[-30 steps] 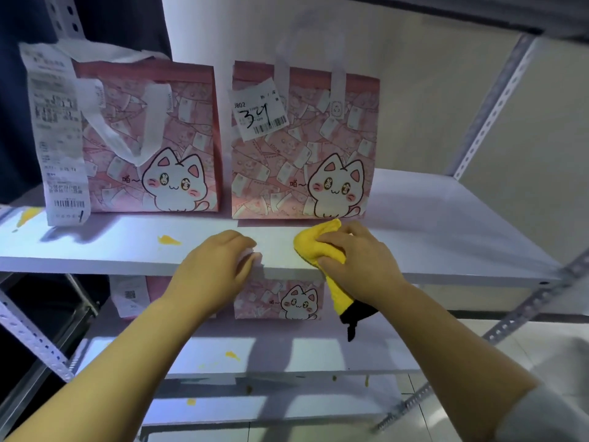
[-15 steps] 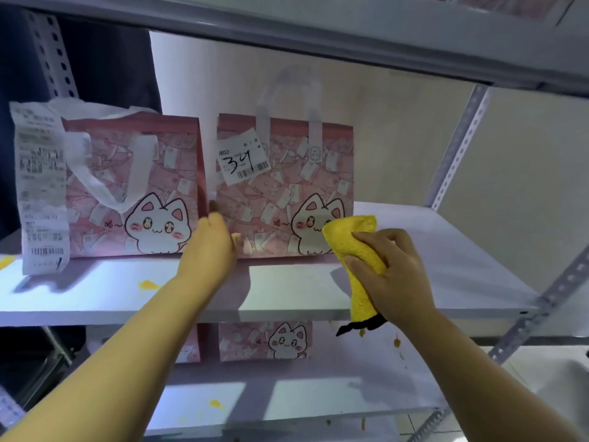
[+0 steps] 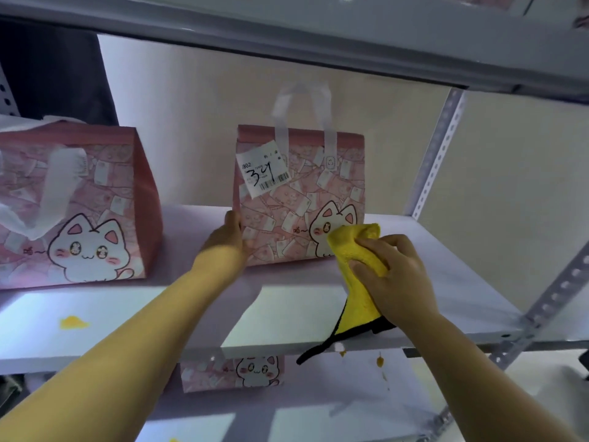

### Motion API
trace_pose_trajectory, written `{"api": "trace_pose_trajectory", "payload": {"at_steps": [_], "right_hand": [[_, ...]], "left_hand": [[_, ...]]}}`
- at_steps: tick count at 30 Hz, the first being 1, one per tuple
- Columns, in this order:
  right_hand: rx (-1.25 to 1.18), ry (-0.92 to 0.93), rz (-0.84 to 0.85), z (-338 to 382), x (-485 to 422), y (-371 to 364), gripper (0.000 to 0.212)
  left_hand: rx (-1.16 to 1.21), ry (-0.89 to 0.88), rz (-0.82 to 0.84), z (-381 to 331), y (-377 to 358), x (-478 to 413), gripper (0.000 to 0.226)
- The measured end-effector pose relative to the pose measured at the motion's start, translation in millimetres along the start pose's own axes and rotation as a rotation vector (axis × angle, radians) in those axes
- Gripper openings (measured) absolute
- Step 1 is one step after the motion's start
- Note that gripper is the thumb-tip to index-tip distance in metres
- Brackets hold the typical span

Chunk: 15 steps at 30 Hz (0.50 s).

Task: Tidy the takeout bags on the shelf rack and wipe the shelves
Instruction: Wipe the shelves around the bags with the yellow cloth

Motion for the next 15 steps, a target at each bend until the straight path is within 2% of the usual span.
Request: {"api": "trace_pose_trajectory", "payload": {"at_steps": [11, 15], "right_hand": [[0.147, -0.092, 0.155, -71.9, -18.5, 6.3, 0.040], [0.180, -0.103, 0.381, -80.9, -12.9, -25.9, 0.061]], "left_hand": [[0.058, -0.110, 0.017, -64.6, -45.7, -29.7, 0.023], [0.085, -0.086, 0.005, -65.1, -49.6, -31.7, 0.023]]}}
Point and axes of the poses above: each hand's wrist, its own x-axis away from the middle knuckle, its own y-axis out of the back of the hand, z = x × y, the point moved 10 cm from there along -x, towards the middle knuckle, and after that the axes turned 4 degrees about -x, right-handed, at the moved point
